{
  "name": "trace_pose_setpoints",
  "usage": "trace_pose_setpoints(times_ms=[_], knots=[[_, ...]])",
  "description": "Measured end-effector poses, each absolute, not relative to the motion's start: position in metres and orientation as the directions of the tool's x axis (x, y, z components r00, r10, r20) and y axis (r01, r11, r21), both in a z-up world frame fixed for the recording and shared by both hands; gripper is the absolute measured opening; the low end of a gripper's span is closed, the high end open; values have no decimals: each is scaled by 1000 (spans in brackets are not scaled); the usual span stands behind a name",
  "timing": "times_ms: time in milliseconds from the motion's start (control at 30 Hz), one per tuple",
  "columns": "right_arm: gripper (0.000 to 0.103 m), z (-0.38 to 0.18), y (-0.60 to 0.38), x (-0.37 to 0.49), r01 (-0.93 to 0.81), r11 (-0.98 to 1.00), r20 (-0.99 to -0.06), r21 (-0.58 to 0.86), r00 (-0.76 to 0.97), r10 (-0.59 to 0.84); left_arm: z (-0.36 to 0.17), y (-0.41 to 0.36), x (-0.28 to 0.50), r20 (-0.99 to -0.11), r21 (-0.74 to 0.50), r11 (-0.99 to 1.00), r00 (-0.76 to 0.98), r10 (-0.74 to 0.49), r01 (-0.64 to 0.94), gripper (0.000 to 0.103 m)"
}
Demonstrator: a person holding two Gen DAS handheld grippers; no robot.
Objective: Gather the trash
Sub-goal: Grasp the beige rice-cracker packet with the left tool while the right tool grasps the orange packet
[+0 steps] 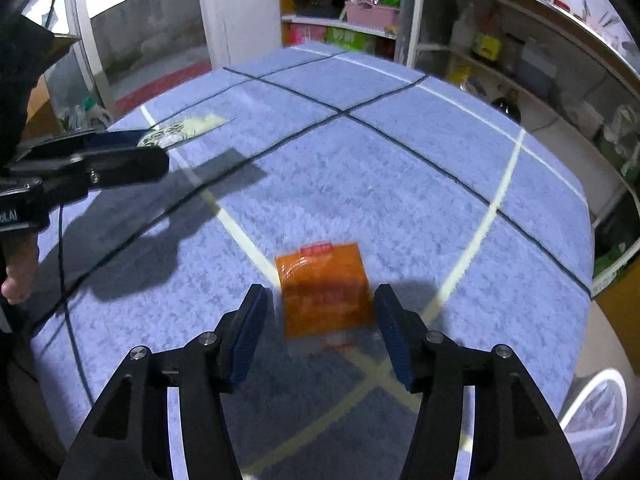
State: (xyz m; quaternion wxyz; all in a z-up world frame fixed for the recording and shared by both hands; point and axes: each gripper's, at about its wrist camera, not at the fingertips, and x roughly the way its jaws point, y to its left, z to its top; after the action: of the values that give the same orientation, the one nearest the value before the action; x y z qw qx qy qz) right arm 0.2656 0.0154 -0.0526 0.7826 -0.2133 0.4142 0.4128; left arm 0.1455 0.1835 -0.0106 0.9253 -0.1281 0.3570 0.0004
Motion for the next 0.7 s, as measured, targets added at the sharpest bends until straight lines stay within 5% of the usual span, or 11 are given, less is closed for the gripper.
trace_pose_setpoints(times_ms=[167,233,433,700], knots=[[52,-50,14,271,-801,598,-829,12,326,454,-12,186,144,-663,-244,965,742,-96,-93,57],[40,-48,16,274,-801,598,-830,3,332,449,-13,186,144,-663,-245,966,742,-101,-88,57],[22,-49,17,273,-781,625,-832,4,343,435,-14,182,145,-664,-242,968,739,-110,-73,57],[17,-39,3,269,-747,664,-814,22,372,446,-11,176,150,-661,-257,964,740,-127,-64,57]])
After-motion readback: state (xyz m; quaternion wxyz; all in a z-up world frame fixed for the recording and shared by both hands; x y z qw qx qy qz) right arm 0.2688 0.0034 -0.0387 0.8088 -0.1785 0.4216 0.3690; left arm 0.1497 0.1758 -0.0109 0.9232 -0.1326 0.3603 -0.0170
